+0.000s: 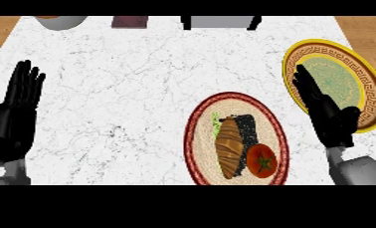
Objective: Pick the croissant from the placemat and place it in the plate
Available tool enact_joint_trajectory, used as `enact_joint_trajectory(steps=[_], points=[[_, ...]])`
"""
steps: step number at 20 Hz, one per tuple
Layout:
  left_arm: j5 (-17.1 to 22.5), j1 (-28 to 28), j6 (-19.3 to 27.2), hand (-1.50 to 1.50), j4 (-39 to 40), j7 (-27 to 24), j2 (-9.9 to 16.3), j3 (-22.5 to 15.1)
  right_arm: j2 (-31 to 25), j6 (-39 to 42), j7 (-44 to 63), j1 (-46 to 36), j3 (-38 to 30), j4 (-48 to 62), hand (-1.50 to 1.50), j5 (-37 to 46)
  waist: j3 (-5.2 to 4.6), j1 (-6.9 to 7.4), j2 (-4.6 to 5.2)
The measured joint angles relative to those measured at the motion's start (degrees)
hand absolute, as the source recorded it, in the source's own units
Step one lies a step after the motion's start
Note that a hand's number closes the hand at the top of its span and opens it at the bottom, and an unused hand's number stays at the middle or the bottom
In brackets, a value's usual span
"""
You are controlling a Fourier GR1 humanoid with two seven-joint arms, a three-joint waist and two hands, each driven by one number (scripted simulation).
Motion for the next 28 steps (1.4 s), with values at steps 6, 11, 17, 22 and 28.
enact_joint_trajectory(steps=[6, 11, 17, 22, 28], points=[[-3.6, 0.8, 2.3, 0.00, 4.9, 6.4, -2.5, -5.1, 5.0, 5.3, 1.0, -2.9, 4.1, -7.2, 1.50, -3.8, 1.59, 0.86, -0.42], [-4.2, 2.5, 2.4, 0.00, 7.9, 10.3, -3.5, -7.4, -7.7, 1.1, -2.1, -7.5, 7.8, -7.6, 1.50, 18.1, 1.08, 0.00, -1.40], [-5.3, 1.2, 4.0, 0.00, 8.9, 14.9, -5.5, -9.6, 5.7, -5.6, -13.1, 3.1, 9.0, -8.0, -1.50, 12.4, 2.10, -0.29, -0.62], [-6.7, -0.4, 4.9, 0.00, 9.0, 17.7, -6.6, -10.9, 4.2, 1.5, -25.8, 8.5, 11.6, -4.8, -1.50, 12.6, 2.07, 0.64, -0.64], [-7.5, -1.4, 4.8, 0.00, 9.9, 18.6, -7.2, -11.3, -2.8, 0.4, -19.0, 4.9, 13.3, -5.7, -1.50, 24.1, 1.90, 1.13, -0.78]])
